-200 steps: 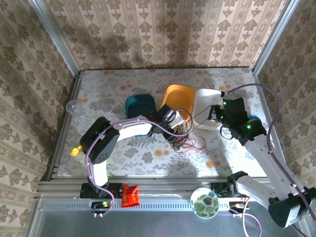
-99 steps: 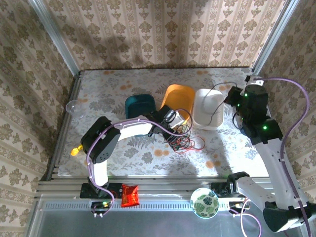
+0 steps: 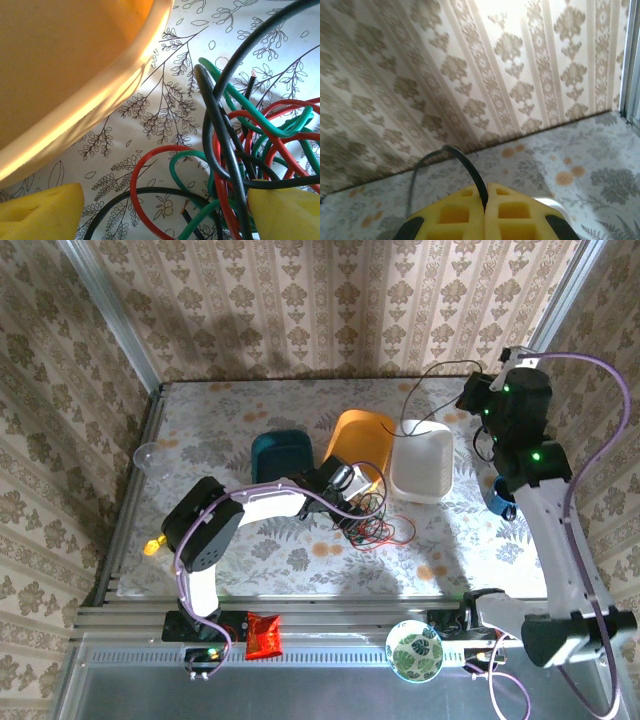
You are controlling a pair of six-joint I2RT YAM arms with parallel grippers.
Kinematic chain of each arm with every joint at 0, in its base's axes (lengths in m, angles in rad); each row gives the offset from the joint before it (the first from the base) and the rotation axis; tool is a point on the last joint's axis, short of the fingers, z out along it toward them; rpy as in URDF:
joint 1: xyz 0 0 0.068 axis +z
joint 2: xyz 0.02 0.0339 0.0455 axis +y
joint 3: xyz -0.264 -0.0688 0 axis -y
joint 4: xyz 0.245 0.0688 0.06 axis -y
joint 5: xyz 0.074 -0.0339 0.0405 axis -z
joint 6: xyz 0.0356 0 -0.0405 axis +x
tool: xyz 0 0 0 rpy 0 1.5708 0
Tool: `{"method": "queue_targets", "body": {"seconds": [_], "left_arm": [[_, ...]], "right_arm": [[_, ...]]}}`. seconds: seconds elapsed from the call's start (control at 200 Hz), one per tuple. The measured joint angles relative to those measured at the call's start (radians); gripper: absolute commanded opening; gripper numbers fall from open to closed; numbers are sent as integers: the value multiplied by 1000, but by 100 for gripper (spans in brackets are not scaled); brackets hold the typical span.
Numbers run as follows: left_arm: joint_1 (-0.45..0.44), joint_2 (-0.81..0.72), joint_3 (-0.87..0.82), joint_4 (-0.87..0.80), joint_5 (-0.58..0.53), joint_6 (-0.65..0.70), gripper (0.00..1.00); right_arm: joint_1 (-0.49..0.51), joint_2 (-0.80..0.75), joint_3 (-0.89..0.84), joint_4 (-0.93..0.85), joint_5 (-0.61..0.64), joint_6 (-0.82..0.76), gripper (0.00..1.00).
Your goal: Untangle the cables
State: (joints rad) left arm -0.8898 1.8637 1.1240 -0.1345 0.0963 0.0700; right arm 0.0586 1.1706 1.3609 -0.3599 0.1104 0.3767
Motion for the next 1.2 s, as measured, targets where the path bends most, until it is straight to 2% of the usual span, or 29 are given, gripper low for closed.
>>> {"method": "queue_targets", "body": {"seconds": [0.185, 0.52, 0.705, 0.945, 1.2], "left_arm": [[0, -8, -12, 10, -9, 0, 88], [-1, -9, -12, 12, -15, 0, 90], [-7, -9, -12, 16, -23, -3, 90], [-13, -9, -12, 18, -30, -4, 91], [-13, -9, -12, 18, -31, -4, 92]], "right_arm": [[-32, 80, -104, 16, -17, 21, 0], [-52, 99, -266, 21, -14, 51, 0], [-40, 134, -361, 18, -100, 69, 0], [26, 215, -381, -40, -195, 65, 0], [31, 315, -370, -120, -235, 65, 0]]}}
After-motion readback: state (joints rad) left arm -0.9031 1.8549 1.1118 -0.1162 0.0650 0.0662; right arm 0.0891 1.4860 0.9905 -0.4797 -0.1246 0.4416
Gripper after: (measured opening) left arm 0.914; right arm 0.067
